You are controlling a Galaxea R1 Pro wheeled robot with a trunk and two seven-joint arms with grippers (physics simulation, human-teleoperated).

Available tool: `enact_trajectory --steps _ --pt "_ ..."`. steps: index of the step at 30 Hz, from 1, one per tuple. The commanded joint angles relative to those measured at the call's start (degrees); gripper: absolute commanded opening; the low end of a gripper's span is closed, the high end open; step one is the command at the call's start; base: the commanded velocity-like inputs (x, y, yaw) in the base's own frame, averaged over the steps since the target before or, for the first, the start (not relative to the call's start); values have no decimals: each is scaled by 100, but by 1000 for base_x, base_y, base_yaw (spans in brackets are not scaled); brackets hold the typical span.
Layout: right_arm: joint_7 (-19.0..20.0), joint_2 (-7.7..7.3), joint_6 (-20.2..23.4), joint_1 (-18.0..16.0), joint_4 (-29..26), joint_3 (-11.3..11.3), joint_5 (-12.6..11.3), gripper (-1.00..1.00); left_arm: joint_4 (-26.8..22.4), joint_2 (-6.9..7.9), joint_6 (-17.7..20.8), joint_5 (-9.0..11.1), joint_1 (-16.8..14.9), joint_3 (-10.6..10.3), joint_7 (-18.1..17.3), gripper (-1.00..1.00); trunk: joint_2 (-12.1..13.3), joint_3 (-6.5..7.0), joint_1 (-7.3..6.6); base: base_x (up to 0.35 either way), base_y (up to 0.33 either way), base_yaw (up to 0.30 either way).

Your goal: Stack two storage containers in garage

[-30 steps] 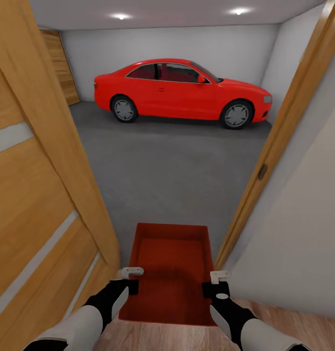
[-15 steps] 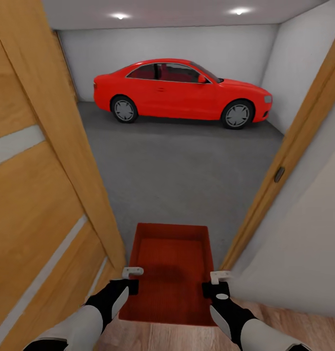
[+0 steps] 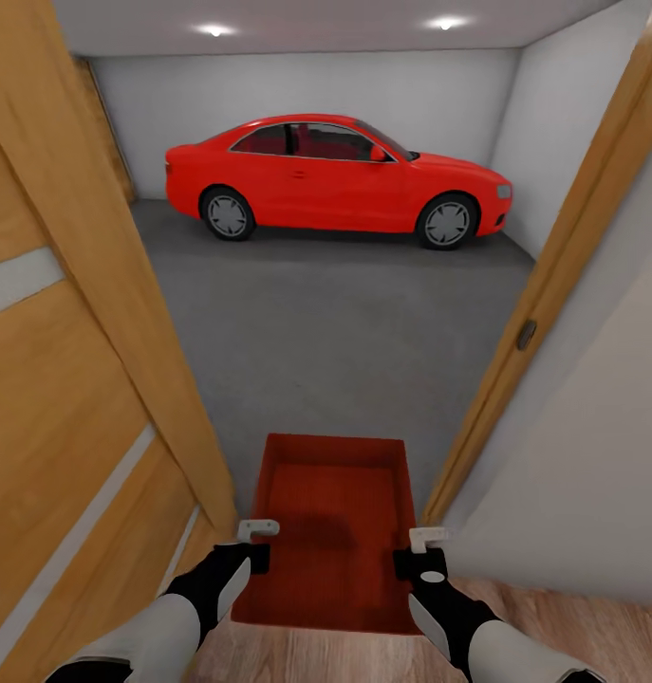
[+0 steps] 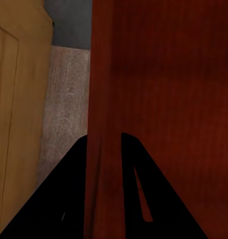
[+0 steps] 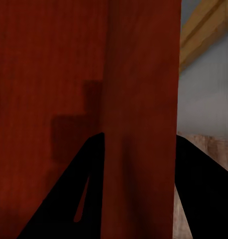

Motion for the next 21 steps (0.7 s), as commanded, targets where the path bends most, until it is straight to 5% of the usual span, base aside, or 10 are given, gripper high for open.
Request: enact_trajectory --steps 1,14,21 --pt "-50 -2 68 -3 35 147 -161 -100 -36 0 48 -134 -6 -34 64 -100 -3 -5 0 0 0 -241" --pt "-50 -5 66 -3 35 151 -161 -100 -36 0 50 -133 -4 -33 64 -100 -3 -5 0 0 8 -120" --pt "-52 -12 68 -3 35 152 -161 -100 -27 -8 50 -134 -6 -37 64 -100 -3 -5 0 0 270 -1"
